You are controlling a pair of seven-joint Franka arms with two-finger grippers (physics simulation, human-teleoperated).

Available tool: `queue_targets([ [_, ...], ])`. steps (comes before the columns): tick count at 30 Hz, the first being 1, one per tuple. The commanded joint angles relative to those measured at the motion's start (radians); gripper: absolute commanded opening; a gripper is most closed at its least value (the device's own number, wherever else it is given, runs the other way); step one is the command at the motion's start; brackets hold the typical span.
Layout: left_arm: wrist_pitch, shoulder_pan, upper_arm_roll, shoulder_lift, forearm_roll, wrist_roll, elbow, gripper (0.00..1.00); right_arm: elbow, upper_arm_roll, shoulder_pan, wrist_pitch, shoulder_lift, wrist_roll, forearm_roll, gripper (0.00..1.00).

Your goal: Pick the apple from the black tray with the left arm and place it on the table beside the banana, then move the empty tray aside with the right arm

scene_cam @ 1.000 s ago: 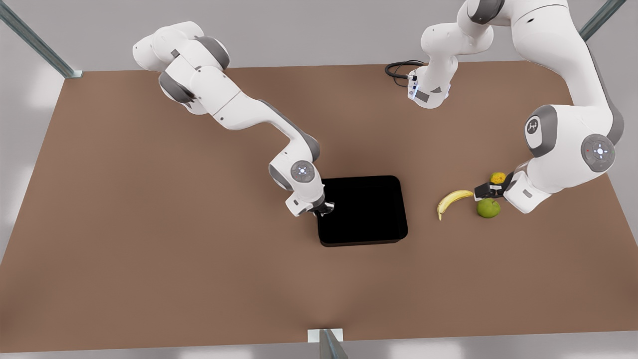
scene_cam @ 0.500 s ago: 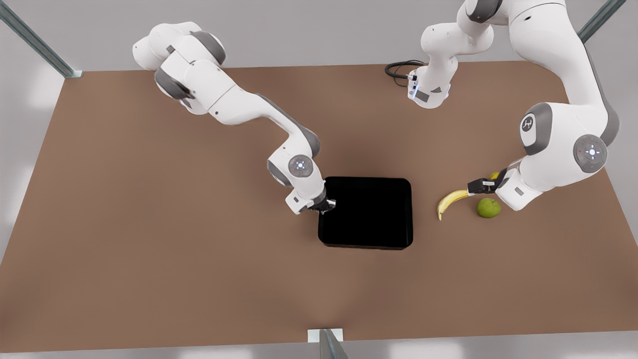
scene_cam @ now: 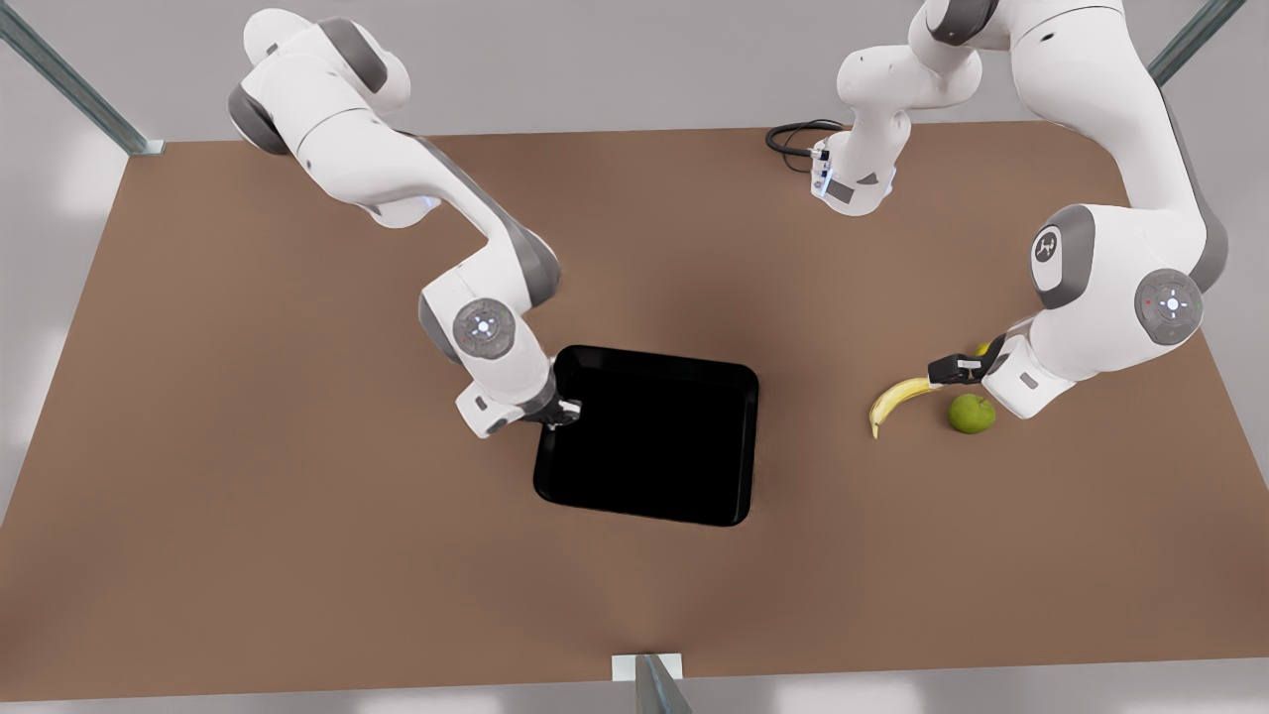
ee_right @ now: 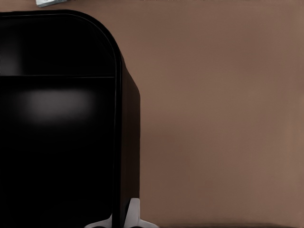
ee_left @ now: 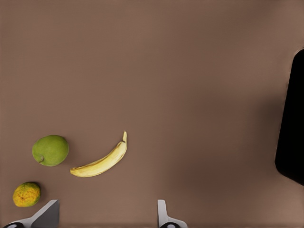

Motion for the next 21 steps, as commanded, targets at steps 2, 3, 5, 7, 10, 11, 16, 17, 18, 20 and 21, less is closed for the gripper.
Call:
queue_targets([
  [2, -0.001, -0.001, 0.000, -0.002, 0.001, -0.009, 0.000, 1.00, 0.003, -0.003, -0.047, -0.202, -0.013, -0.520, 0.005, 0.12],
  [3, -0.001, -0.001, 0.000, -0.002, 0.001, -0.009, 0.000, 1.00, 0.004, -0.003, -0.081, -0.221, -0.021, -0.582, 0.010, 0.12],
  [5, -0.002, -0.001, 0.000, -0.004, 0.001, -0.009, -0.003, 1.00, 0.004, -0.008, -0.133, -0.241, -0.029, -0.693, 0.041, 0.12],
  [7, -0.002, -0.001, -0.002, -0.004, 0.002, -0.009, -0.003, 1.00, 0.015, -0.011, -0.177, -0.286, -0.042, -0.789, 0.045, 0.12],
  [10, -0.002, -0.001, -0.002, -0.004, 0.002, -0.009, -0.003, 1.00, 0.024, -0.066, -0.245, -0.329, -0.064, -0.991, 0.114, 0.12],
  [11, -0.002, -0.001, -0.002, -0.004, 0.002, -0.009, -0.003, 1.00, 0.029, -0.109, -0.248, -0.337, -0.073, -1.060, 0.124, 0.12],
  [16, -0.002, -0.001, -0.002, -0.004, 0.002, -0.009, -0.003, 1.00, 0.055, -0.215, -0.291, -0.395, -0.095, -1.276, 0.130, 0.12],
  [17, -0.002, -0.001, -0.002, -0.004, 0.002, -0.009, -0.005, 1.00, 0.057, -0.275, -0.288, -0.397, -0.095, -1.325, 0.182, 0.12],
  [18, -0.002, -0.001, -0.002, -0.004, 0.002, -0.009, -0.005, 1.00, 0.057, -0.298, -0.290, -0.415, -0.095, -1.381, 0.180, 0.12],
  [20, -0.002, -0.001, -0.002, -0.004, 0.002, -0.009, -0.003, 1.00, 0.057, -0.370, -0.290, -0.428, -0.095, -1.479, 0.186, 0.12],
  [21, -0.002, -0.001, -0.002, -0.004, 0.002, -0.009, -0.005, 1.00, 0.057, -0.388, -0.290, -0.428, -0.095, -1.505, 0.186, 0.12],
])
